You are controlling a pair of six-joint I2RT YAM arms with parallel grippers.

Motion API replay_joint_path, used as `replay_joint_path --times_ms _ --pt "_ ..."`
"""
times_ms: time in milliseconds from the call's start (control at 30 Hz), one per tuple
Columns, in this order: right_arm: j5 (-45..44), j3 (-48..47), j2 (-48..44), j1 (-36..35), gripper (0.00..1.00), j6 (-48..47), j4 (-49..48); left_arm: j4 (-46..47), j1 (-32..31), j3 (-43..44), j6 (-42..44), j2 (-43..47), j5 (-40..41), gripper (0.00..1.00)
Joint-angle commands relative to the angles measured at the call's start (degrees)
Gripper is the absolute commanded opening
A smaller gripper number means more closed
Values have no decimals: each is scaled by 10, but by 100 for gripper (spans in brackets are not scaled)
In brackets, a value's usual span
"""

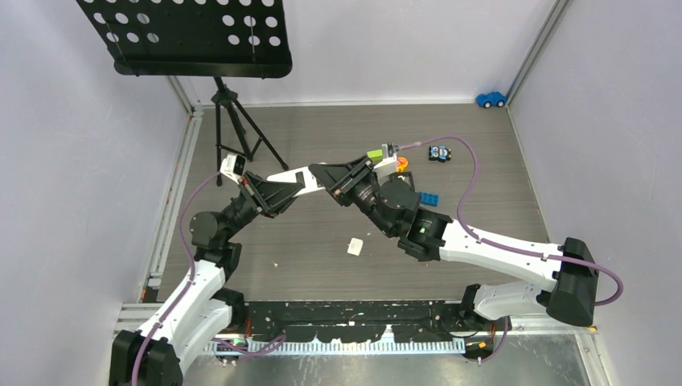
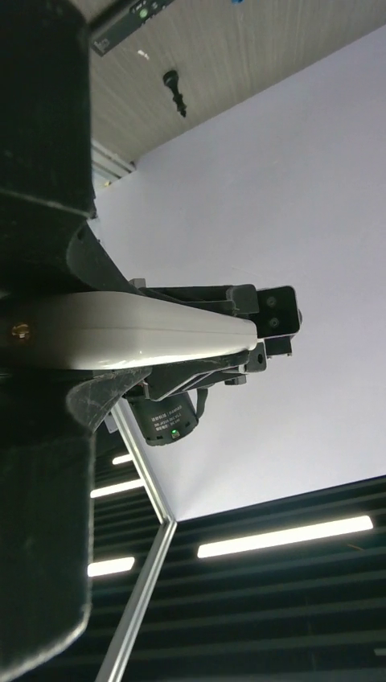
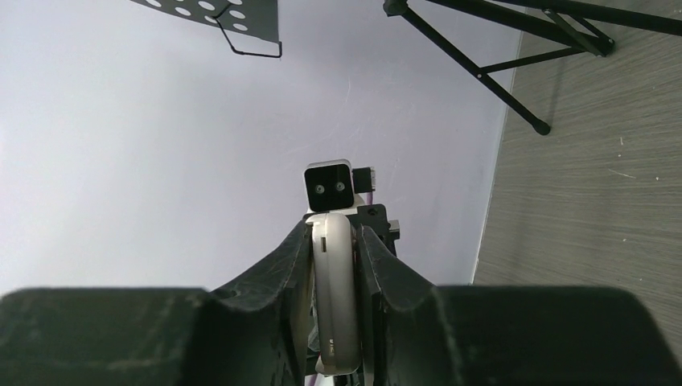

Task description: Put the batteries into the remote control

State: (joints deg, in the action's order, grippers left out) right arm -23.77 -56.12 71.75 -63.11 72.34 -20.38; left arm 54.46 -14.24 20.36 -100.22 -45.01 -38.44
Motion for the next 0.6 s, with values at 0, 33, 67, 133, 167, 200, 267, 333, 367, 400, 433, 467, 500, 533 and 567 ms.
replay_joint_path --times_ms 0,33,67,133,167,200,267,333,367,400,433,467,500,533,567 --pt "-9 4 -13 0 27 -8 42 83 -1 27 -37 3 22 0" --pt "-14 5 -17 1 30 -8 49 87 -1 27 -37 4 23 0" --pt "-15 7 -20 2 37 -11 47 85 -1 29 -34 5 22 0" --pt "-14 14 -27 4 53 -20 28 74 -1 29 -22 5 18 0" --pt "-11 17 -30 4 62 -31 15 67 -1 28 -15 6 16 0" --pt "-4 17 -34 6 68 -44 7 59 0 26 -9 7 15 0" --pt "18 15 -41 9 76 -70 -15 47 -1 22 6 7 13 0" --pt "40 17 -50 13 79 -91 -34 29 -1 18 22 9 10 0" --pt "50 19 -55 14 79 -101 -41 21 -1 17 31 9 8 0" --pt "56 21 -60 15 79 -109 -44 13 -1 14 36 9 8 0" --pt "65 24 -66 16 79 -116 -46 10 0 12 42 8 7 0" --pt "72 26 -73 17 79 -122 -48 7 0 11 47 8 6 0" --pt "75 27 -78 19 79 -130 -45 3 -1 9 52 7 5 0" --pt "73 25 -85 20 79 -134 -28 1 -1 8 57 6 3 0" --pt "67 20 -90 20 77 -140 7 -1 -1 7 61 6 2 0"
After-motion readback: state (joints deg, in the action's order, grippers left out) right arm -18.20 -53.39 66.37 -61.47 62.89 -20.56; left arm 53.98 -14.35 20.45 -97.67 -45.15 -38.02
